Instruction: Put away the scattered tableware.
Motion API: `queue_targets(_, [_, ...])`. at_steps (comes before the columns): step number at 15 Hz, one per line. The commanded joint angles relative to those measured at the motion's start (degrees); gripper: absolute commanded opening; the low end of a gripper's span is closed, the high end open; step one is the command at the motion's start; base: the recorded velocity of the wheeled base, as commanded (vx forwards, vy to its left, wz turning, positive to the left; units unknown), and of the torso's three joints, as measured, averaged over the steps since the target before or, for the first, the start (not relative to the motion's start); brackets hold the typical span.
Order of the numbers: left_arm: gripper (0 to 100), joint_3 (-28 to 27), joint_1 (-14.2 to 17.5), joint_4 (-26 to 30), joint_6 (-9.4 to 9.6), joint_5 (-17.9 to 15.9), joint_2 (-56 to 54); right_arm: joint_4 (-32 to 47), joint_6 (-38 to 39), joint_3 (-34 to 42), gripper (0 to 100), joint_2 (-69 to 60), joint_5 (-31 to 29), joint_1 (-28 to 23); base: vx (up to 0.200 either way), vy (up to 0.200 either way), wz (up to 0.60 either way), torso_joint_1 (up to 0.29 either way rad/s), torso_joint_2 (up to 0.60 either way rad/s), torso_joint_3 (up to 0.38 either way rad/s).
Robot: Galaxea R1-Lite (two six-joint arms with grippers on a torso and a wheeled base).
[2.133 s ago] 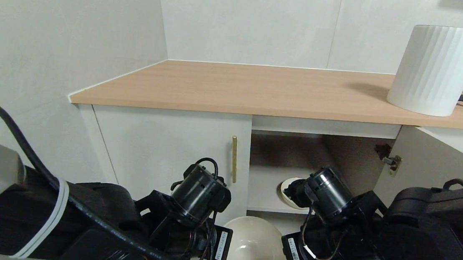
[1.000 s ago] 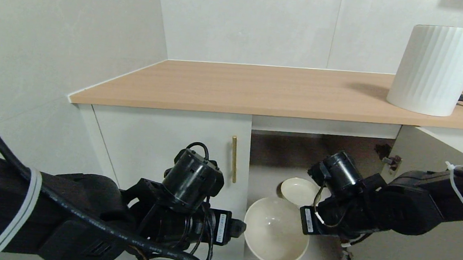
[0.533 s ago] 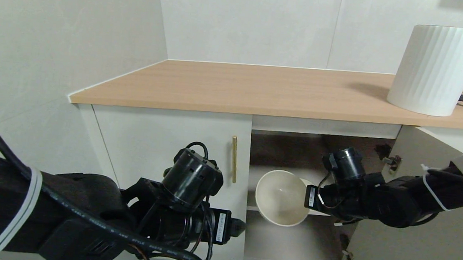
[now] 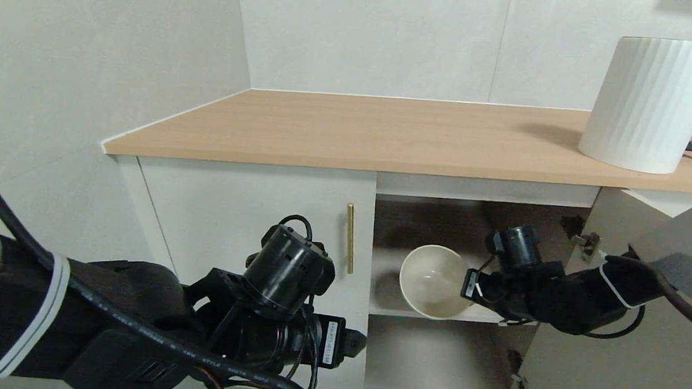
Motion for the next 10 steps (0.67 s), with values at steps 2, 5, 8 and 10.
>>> queue_targets(2, [100,0.0,0.0,0.0,-0.03,0.0,0.2,-0.1,0.6,-1.6,0,0.7,-0.3,-1.3,0.000,0.000,0.00,0.000,0.00,0.000])
queue_targets(5, [100,0.0,0.0,0.0,-0.03,0.0,0.3,-0.1,1.1,-3.7,0,2.5,-2.9,-2.9,0.000,0.000,0.00,0.000,0.00,0.000])
queue_targets(8, [100,0.0,0.0,0.0,-0.03,0.0,0.3,-2.5,0.8,-4.3,0,4.1,-4.1,-3.9,0.000,0.000,0.00,0.000,0.00,0.000])
queue_targets(10, [100,0.1,0.0,0.0,-0.03,0.0,0.4,-3.0,0.7,-5.1,0,5.5,-4.1,-4.6,0.000,0.000,0.00,0.000,0.00,0.000])
